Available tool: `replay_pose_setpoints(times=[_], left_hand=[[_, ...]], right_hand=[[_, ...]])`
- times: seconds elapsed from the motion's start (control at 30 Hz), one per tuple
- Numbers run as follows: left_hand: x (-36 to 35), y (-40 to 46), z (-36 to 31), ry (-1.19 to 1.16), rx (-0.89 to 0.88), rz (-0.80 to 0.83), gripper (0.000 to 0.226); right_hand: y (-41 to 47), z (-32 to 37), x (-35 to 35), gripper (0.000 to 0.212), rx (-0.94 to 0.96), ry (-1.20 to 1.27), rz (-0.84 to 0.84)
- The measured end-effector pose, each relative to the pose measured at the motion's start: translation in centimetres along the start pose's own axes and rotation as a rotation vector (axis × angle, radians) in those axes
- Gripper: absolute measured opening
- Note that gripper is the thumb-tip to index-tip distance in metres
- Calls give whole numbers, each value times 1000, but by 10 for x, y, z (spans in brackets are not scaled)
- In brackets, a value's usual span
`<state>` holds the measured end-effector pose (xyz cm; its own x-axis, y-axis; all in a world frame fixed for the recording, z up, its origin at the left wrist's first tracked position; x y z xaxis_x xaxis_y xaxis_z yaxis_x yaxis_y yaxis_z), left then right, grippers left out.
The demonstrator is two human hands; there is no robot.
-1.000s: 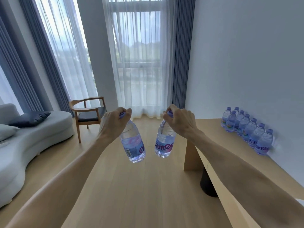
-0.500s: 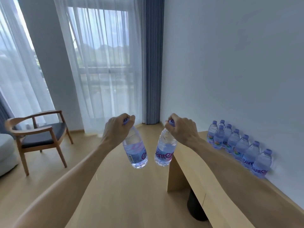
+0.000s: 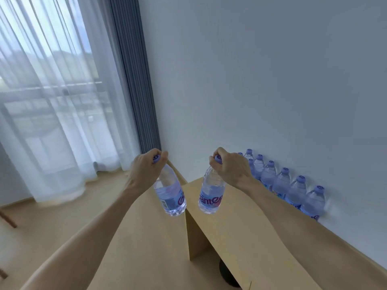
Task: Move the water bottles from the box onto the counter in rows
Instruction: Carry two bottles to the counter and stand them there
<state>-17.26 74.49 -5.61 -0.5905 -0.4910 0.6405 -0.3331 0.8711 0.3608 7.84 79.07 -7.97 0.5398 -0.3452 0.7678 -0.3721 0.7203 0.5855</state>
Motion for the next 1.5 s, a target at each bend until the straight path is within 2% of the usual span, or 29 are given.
replay_pose_setpoints(times=[0.33,0.53,0.77,0.9,1.1,1.27,1.5], left_hand=[[-164,89,-20,-23,-43,222,37],[-257,117,-38,-55,-86,445,32],[-361,135,-70,-83,-291,719,36],[-407,137,-93,-100,-498,845,40],[-462,130,-117,-195,-599,1043,40],[-493,114,-127,-107,-752,1070,39],[-513,99,-138,114,-953,1056,25]], right_hand=[[28,-147,-38,23,-143,-88,83],[8,-212,-39,23,-295,-176,158],[-26,-268,-37,19,-509,-266,169],[-47,-290,-35,17,-643,-291,161],[-74,-297,-32,19,-831,-363,111],[-91,-297,-35,24,-896,-371,124],[-95,-312,-46,21,-902,-270,174]])
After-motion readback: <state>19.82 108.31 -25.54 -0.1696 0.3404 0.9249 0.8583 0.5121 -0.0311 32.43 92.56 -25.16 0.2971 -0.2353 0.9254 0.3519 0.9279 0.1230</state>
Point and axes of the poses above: each hand's wrist, its own y-axis towards the middle knuckle, its own x-axis out of the back of the hand, z = x × y, the point moved 5 cm from there along y, towards the middle knuckle, and after that the axes turned 15 degrees about x, right-handed, at the moved point
